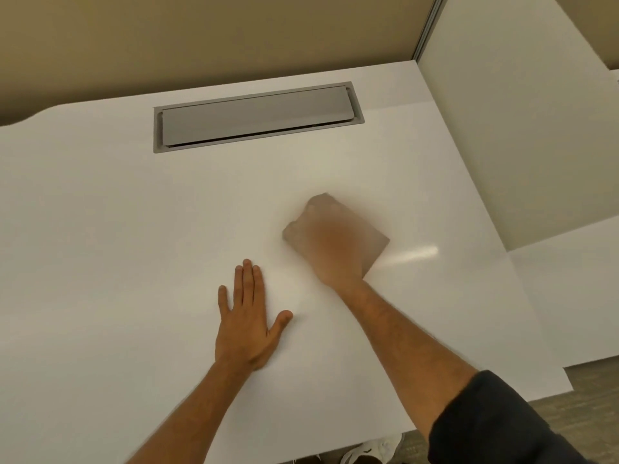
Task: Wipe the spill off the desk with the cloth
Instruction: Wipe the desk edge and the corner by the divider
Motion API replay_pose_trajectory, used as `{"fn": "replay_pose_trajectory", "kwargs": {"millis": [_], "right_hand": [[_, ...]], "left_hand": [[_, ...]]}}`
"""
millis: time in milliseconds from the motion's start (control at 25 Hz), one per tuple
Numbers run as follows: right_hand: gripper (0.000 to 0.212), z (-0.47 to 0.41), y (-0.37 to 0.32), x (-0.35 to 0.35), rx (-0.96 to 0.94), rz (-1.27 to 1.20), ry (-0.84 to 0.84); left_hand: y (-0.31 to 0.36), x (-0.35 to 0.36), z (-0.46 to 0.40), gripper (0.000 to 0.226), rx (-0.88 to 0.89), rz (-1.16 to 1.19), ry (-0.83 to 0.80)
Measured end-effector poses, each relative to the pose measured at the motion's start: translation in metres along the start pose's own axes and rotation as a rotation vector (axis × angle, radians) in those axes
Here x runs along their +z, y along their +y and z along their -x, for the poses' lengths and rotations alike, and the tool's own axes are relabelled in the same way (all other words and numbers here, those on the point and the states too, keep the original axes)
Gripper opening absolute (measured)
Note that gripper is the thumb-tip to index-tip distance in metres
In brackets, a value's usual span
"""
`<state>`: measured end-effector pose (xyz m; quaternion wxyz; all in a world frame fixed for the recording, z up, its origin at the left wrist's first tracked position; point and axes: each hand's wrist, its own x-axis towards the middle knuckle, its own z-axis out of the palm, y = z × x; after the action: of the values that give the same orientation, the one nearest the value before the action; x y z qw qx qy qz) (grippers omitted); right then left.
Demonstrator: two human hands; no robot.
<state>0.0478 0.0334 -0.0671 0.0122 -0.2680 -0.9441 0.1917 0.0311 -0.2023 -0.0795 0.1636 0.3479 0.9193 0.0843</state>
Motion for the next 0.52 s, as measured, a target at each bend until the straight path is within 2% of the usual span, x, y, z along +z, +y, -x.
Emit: {"fn": "replay_pose_trajectory", "kwargs": {"millis": [120, 200, 360, 440, 520], "right_hand": [[0.061, 0.035, -0.020, 0.016, -0.290, 0.058, -0.079], [0.066, 0.062, -0.023, 0.021, -0.385, 0.049, -0.110], [0.085, 0.118, -0.016, 0.014, -0.341, -0.049, -0.243], [0.078, 0.148, -0.006, -0.002, -0.324, 0.007, -0.392], [0.067, 0.176, 0.009, -0.019, -0.316, 0.058, -0.508]], "left_hand": [[0.000, -0.003, 0.000, 0.099, 0.003, 0.139, 0.054], [-0.002, -0.005, 0.000, 0.098, 0.013, 0.224, 0.081], [-0.007, -0.008, 0.004, 0.103, 0.052, 0.238, 0.037], [-0.006, -0.018, 0.003, 0.112, 0.044, 0.251, -0.033], [-0.006, -0.038, 0.000, 0.113, -0.017, 0.309, -0.193]]}}
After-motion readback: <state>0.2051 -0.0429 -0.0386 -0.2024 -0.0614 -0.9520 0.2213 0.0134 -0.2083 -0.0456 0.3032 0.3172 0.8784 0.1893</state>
